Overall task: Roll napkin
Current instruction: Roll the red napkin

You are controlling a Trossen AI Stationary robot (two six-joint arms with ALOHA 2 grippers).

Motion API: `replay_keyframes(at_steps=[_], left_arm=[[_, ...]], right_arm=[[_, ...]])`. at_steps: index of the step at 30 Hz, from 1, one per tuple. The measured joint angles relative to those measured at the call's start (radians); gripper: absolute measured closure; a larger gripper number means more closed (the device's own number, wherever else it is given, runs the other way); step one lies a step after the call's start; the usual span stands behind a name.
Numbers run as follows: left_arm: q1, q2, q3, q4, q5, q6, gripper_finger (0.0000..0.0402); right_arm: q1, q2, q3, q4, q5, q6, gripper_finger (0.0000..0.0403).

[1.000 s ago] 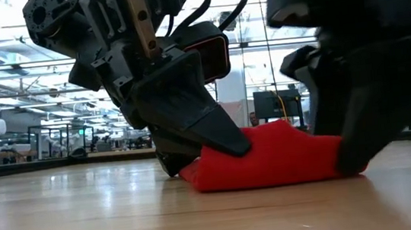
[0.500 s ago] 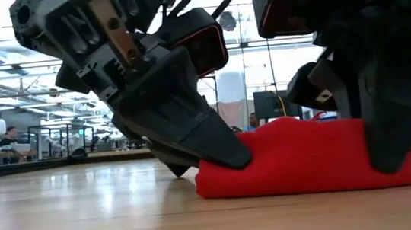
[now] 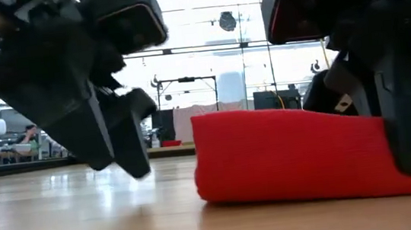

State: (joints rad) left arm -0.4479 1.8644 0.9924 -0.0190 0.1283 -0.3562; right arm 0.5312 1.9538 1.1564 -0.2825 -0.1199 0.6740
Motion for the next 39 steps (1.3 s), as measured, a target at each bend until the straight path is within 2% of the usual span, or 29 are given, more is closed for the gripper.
replay_keyframes(at_steps=[2, 4, 11, 14, 17, 20, 25, 33, 36, 39], left_arm=[[-0.034, -0.023, 0.0, -0.033, -0.096, 0.03, 0.0183], [-0.088, -0.027, 0.0, 0.003, -0.188, 0.059, 0.0183], [-0.25, 0.032, 0.003, 0.333, -0.539, 0.235, 0.0182], [-0.287, 0.057, 0.003, 0.397, -0.673, 0.327, 0.0182], [-0.292, 0.087, 0.003, 0.427, -0.696, 0.386, 0.0182], [-0.292, 0.127, 0.004, 0.506, -0.676, 0.449, 0.0185], [-0.293, 0.199, 0.005, 0.626, -0.654, 0.568, 0.0224], [-0.304, 0.205, 0.007, 0.639, -0.678, 0.53, 0.0312], [-0.308, 0.205, 0.008, 0.612, -0.684, 0.53, 0.0325], [-0.304, 0.205, 0.008, 0.598, -0.773, 0.525, 0.032]], right_arm=[[-0.001, 0.0, -0.028, 0.058, -0.016, 0.02, 0.0395], [-0.007, 0.0, -0.052, 0.107, -0.039, 0.039, 0.0395], [-0.026, 0.001, -0.066, 0.129, -0.086, 0.056, 0.0395], [-0.043, 0.002, -0.066, 0.13, -0.112, 0.056, 0.0395], [-0.062, 0.003, -0.067, 0.13, -0.15, 0.059, 0.0395], [-0.079, 0.004, -0.068, 0.141, -0.181, 0.059, 0.0394], [-0.105, 0.004, -0.068, 0.141, -0.187, 0.054, 0.0394], [-0.159, 0.005, -0.069, 0.131, -0.257, 0.044, 0.0394], [-0.176, 0.006, -0.069, 0.131, -0.28, 0.044, 0.0394], [-0.186, 0.006, -0.069, 0.131, -0.282, 0.044, 0.0394]])
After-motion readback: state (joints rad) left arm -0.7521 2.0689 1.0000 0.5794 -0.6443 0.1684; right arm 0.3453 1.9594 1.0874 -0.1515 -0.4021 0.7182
